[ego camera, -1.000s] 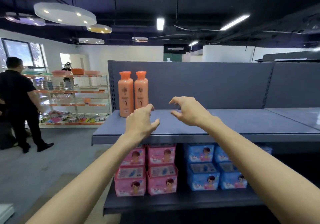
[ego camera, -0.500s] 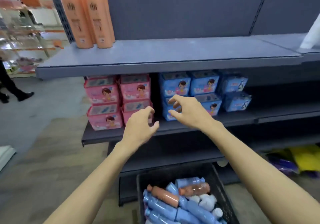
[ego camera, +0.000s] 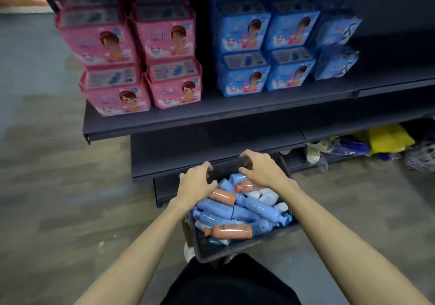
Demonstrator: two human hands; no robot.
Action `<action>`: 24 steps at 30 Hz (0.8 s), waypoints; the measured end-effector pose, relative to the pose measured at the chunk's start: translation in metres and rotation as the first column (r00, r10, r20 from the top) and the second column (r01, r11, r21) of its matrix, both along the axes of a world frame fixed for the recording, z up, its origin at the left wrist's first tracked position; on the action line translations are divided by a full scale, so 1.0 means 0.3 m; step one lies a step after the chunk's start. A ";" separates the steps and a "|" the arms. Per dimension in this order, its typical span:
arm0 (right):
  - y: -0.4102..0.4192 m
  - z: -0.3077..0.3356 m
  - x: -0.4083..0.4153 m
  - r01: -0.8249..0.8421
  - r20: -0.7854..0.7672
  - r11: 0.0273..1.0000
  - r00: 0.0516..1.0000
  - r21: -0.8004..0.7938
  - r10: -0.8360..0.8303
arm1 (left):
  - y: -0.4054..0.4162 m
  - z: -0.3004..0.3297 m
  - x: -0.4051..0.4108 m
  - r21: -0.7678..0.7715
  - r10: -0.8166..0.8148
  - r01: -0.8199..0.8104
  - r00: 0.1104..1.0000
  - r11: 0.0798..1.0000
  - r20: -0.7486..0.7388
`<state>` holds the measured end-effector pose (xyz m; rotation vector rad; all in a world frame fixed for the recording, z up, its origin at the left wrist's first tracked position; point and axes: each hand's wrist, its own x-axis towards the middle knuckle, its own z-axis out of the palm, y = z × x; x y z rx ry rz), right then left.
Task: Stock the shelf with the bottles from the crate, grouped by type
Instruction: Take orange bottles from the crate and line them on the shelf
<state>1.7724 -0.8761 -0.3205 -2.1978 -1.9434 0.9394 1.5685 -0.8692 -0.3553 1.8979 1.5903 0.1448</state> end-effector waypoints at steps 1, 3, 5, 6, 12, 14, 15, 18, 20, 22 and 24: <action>-0.004 -0.023 0.001 0.015 0.004 1.000 1.000 -0.026 -0.015 | 0.001 -0.022 -0.001 -0.032 -0.001 0.000 1.000 0.999 -0.006; -0.015 -0.070 0.011 0.037 0.019 0.996 0.999 -0.082 -0.036 | -0.005 -0.062 0.001 -0.095 -0.023 0.021 0.999 0.995 -0.025; -0.029 -0.126 0.028 0.026 0.039 0.990 0.999 -0.140 -0.021 | -0.021 -0.107 0.009 -0.143 -0.056 0.049 0.997 0.989 -0.046; -0.036 -0.156 0.039 0.010 0.042 0.987 0.999 -0.163 -0.003 | -0.033 -0.134 0.016 -0.170 -0.062 0.053 0.997 0.984 -0.047; -0.062 -0.352 0.095 -0.123 -0.013 0.948 0.992 -0.292 0.125 | -0.139 -0.322 0.077 -0.400 0.049 -0.072 0.997 0.914 -0.068; -0.076 -0.432 0.110 -0.175 -0.020 0.918 0.983 -0.356 0.180 | -0.181 -0.385 0.102 -0.466 0.119 -0.144 0.989 0.873 -0.082; -0.088 -0.477 0.116 -0.202 -0.025 0.899 0.978 -0.388 0.209 | -0.201 -0.414 0.116 -0.496 0.153 -0.181 0.983 0.849 -0.097; -0.108 -0.616 0.134 -0.286 -0.060 0.842 0.955 -0.457 0.291 | -0.239 -0.487 0.158 -0.541 0.217 -0.279 0.960 0.793 -0.178; -0.108 -0.706 0.141 -0.354 -0.095 0.797 0.930 -0.490 0.354 | -0.250 -0.535 0.178 -0.560 0.254 -0.329 0.944 0.760 -0.208; -0.091 -0.796 0.147 -0.421 -0.119 0.744 0.897 -0.518 0.425 | -0.254 -0.596 0.196 -0.585 0.288 -0.356 0.934 0.729 -0.210; -0.070 -0.883 0.151 -0.467 -0.131 0.712 0.870 -0.524 0.475 | -0.253 -0.660 0.213 -0.595 0.319 -0.373 0.927 0.712 -0.199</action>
